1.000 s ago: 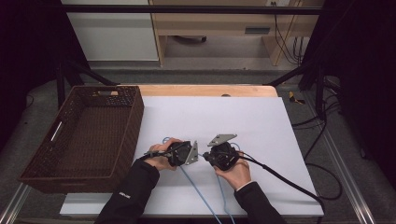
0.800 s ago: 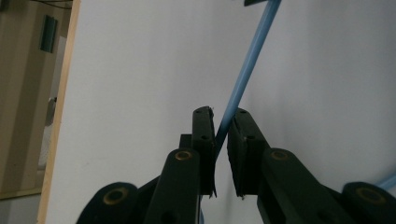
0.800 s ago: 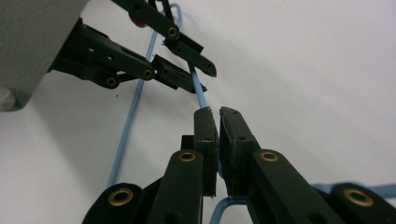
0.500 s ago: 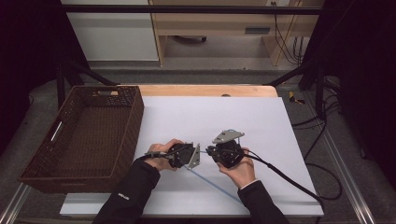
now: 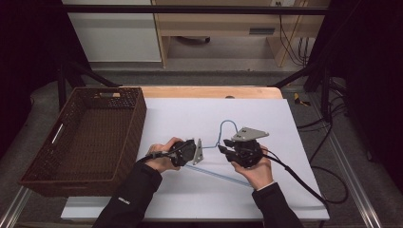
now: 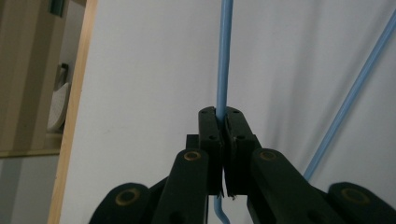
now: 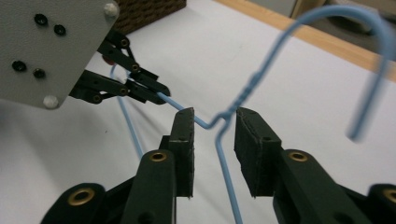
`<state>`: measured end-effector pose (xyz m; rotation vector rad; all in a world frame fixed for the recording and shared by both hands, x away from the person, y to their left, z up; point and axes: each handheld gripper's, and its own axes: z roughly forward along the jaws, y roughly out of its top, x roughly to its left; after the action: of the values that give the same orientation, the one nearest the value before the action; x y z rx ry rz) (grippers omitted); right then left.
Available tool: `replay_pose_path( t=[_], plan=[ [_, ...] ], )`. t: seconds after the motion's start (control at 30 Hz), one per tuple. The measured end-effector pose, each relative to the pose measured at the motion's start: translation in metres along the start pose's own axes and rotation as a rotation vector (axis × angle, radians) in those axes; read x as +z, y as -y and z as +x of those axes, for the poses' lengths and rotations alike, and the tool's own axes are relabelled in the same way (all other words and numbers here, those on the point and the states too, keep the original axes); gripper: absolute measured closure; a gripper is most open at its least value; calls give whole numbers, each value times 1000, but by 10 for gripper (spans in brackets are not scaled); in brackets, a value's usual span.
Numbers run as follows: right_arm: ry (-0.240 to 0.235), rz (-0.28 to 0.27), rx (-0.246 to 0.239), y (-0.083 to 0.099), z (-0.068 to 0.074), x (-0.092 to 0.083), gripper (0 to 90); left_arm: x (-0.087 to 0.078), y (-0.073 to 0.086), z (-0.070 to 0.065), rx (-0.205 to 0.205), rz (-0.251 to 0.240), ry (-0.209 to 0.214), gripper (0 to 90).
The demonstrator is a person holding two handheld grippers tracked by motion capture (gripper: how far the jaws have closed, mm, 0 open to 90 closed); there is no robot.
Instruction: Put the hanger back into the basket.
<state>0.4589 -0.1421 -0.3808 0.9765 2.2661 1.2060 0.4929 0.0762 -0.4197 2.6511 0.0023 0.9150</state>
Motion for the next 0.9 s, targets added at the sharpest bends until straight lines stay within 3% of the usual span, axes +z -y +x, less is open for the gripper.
replay_pose_path(
  t=[0.1,0.3,0.37,0.5,0.57,0.63,0.9],
  plan=[
    [14,-26,8,2,-8,-12,632,-6,-2,5,-42,11,-3,874],
    [52,-61,37,12,-23,-37,537,-16,-9,10,-76,34,-34,875],
    [58,-75,50,15,-28,-44,513,-23,-14,12,-113,28,-38,874],
    [74,-101,59,20,-36,-55,434,-32,-20,14,-143,44,-54,874],
    [88,-124,63,23,-40,-61,348,-36,-21,15,-163,52,-67,874],
    [100,-129,53,24,-42,-63,331,-37,-21,15,-179,56,-75,874],
    [146,-163,85,31,-54,-79,156,-53,-16,22,-303,66,-115,874]
  ],
)
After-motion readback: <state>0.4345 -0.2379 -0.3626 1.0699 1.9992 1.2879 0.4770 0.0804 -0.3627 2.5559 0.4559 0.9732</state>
